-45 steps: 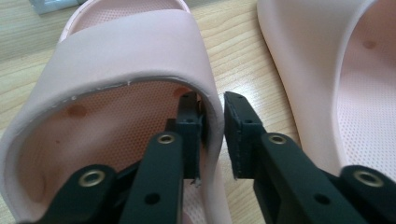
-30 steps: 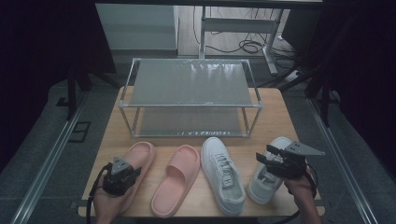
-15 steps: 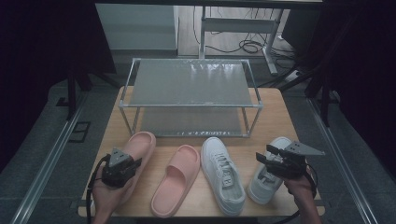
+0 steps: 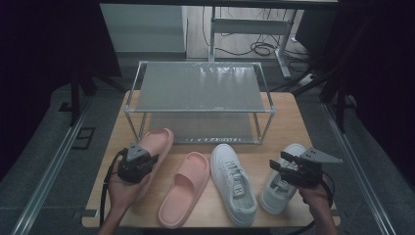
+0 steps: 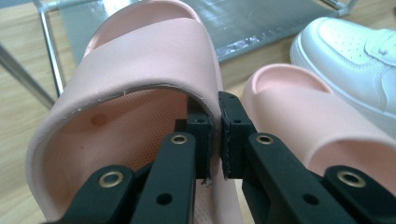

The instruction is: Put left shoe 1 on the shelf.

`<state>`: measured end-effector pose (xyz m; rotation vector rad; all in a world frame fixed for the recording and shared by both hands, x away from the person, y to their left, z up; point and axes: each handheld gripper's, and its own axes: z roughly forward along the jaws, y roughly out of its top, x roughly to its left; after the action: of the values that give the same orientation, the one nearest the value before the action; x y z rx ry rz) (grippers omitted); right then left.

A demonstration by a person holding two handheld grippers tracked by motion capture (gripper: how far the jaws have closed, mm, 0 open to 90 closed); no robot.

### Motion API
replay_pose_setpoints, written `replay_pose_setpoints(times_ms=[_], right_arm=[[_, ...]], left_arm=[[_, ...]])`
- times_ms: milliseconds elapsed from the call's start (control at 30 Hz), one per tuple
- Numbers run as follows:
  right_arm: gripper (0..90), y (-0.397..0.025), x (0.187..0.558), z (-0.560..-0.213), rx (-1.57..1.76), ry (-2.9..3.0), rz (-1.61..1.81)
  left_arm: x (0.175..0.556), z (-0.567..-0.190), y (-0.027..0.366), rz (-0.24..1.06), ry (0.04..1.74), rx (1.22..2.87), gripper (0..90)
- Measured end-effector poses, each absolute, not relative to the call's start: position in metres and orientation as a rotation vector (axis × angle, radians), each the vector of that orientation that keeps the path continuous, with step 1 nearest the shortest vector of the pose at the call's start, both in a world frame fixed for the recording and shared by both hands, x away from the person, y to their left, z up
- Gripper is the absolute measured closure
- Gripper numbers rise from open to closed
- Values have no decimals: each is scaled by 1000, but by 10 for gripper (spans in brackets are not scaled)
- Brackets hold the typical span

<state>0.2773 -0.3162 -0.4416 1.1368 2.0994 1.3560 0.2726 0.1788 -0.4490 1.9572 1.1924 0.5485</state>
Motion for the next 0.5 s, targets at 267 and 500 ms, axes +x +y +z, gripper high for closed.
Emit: replay_pose_setpoints(times_ms=[267, 500], right_arm=[[413, -316, 278, -442, 1141, 2098, 1358], [413, -317, 278, -443, 1145, 2098, 1355]], left_arm=[[293, -448, 167, 545, 1184, 1969, 846], [304, -449, 159, 549, 1174, 1982, 847]])
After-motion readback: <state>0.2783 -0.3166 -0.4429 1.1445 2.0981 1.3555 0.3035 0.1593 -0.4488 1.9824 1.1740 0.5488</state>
